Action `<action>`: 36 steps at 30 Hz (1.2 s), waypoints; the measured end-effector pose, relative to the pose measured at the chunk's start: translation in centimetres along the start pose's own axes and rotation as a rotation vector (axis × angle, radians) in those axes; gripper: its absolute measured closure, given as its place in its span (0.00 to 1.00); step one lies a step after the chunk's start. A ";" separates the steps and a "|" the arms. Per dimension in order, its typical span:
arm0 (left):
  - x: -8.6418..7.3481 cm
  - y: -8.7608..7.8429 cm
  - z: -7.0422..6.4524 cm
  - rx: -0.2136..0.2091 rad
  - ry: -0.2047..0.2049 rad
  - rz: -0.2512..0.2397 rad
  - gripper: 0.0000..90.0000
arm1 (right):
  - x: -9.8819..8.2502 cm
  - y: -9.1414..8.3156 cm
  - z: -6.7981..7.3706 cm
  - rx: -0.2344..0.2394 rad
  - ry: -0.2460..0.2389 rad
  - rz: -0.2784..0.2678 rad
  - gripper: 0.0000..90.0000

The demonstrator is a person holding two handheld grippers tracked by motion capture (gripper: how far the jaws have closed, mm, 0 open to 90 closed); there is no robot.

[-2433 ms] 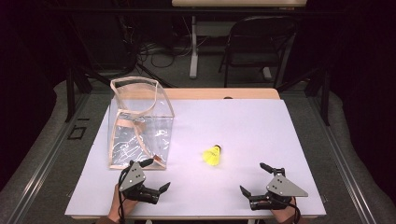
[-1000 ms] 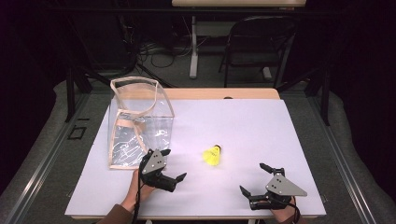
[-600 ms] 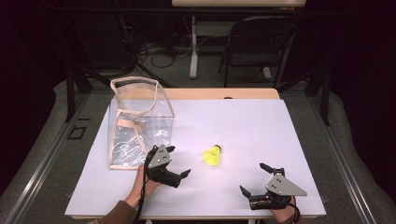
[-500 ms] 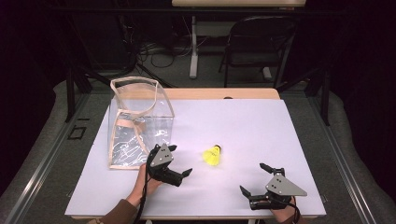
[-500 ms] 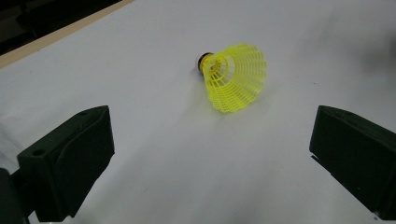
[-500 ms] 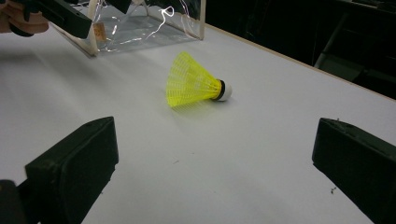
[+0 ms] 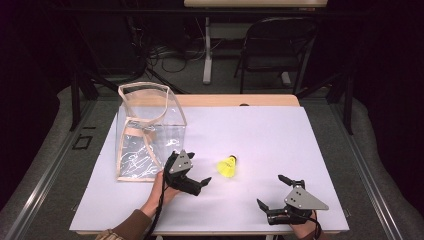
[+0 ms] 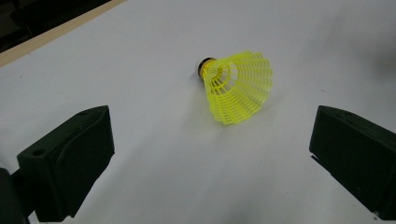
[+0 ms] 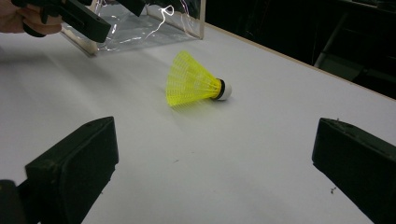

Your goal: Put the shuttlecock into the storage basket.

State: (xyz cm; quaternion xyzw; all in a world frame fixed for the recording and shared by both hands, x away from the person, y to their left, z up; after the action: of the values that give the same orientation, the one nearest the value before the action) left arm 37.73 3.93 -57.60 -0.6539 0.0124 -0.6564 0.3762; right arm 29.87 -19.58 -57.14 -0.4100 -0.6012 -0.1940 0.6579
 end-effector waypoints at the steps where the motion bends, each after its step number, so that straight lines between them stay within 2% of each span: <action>1: 0.1 0.1 0.1 0.004 0.002 0.001 0.00 | 0.0 0.0 0.0 0.000 0.000 0.000 0.00; 7: 0.4 0.6 0.3 0.012 -0.002 0.012 0.01 | 0.0 0.0 0.0 0.000 0.000 0.001 0.00; 13: 0.6 1.3 0.2 0.014 -0.010 0.016 0.05 | 0.0 0.0 0.0 0.001 0.001 0.002 0.00; 18: 0.8 1.9 0.2 0.024 -0.001 0.029 0.16 | 0.0 0.0 0.0 0.000 0.000 0.002 0.00; 25: 0.9 3.0 0.2 0.032 -0.003 0.057 0.26 | -0.1 0.1 0.0 0.002 0.001 0.004 0.00; 36: 1.1 5.0 -0.1 -0.002 -0.015 0.086 0.47 | -0.1 0.0 0.0 0.000 0.001 0.006 0.00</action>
State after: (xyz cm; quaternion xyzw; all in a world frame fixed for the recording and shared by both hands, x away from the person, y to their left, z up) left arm 40.19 -0.23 -59.22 -0.6580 0.0384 -0.6347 0.4034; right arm 29.90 -19.61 -57.23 -0.4117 -0.5998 -0.1920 0.6587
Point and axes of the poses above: each handheld gripper's, and its own axes: y roughly forward along the jaws, x roughly out of its top, z roughly to its left, the point moved 9 cm from there along y, roughly forward along the jaws, and after that the axes turned 6 degrees about y, right-handed, at the moved point
